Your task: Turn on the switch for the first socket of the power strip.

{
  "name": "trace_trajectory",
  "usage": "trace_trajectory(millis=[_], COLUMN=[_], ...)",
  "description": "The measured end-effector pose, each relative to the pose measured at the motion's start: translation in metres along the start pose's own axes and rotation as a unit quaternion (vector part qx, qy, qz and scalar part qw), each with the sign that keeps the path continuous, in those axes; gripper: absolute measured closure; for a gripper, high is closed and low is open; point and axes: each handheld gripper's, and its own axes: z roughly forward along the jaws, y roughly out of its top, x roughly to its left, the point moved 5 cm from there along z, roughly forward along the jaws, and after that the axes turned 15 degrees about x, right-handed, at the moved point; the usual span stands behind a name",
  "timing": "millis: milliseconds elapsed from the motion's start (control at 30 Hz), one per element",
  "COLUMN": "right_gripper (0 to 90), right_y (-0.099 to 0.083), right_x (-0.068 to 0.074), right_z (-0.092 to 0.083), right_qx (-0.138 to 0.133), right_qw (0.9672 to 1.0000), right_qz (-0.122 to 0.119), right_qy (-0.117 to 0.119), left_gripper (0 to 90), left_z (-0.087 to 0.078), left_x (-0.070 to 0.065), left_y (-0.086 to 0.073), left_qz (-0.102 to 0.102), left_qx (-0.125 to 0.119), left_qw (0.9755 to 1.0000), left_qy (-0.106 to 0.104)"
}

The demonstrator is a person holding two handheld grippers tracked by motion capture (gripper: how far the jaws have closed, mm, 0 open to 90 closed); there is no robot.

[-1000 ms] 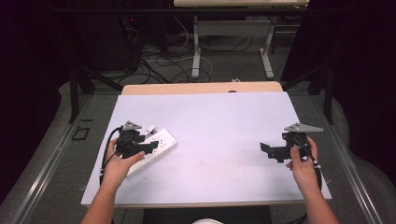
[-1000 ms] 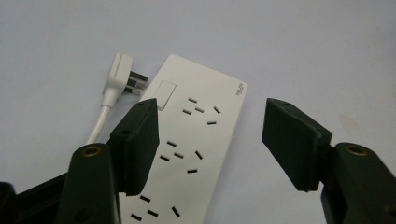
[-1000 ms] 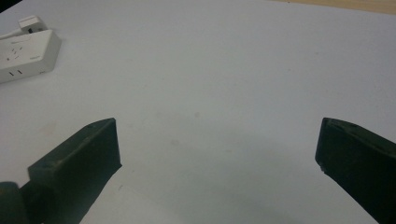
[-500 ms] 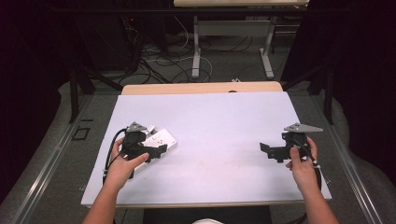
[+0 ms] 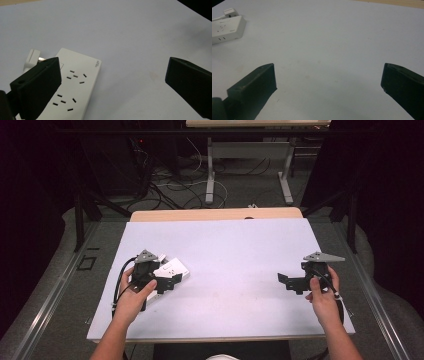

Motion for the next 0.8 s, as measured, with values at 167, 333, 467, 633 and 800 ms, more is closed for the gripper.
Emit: trace_trajectory(millis=[167,333,467,633,800], right_gripper=[0.0,0.0,0.0,0.0,0.0], right_y=[0.0005,0.0004,0.0004,0.0001,-0.0001], right_x=[0.0013,0.0026,0.0044,0.0057,0.0066], right_z=[0.0013,0.0015,0.0025,0.0033,0.0036], right_qx=[-0.003,-0.001,0.000,0.004,0.005], right_qw=[1.0000,1.0000,1.0000,1.0000,0.9999], right_qz=[0.002,-0.004,-0.005,-0.002,-0.004], right_qy=[0.000,0.003,0.001,0.005,0.008], left_gripper=[0.6,1.6,2.0,2.1,2.1], left_z=[0.0009,0.0031,0.0050,0.0053,0.0068], left_x=[-0.0001,-0.0003,-0.0017,-0.0022,-0.0025], left_y=[0.0006,-0.0001,0.0001,-0.0002,-0.0002], left_qz=[-0.008,-0.016,-0.015,-0.014,-0.015], left_qx=[-0.007,-0.007,-0.010,-0.008,-0.008], left_qw=[0.9999,0.9998,0.9998,0.9998,0.9998], left_qy=[-0.006,-0.010,-0.010,-0.009,-0.009])
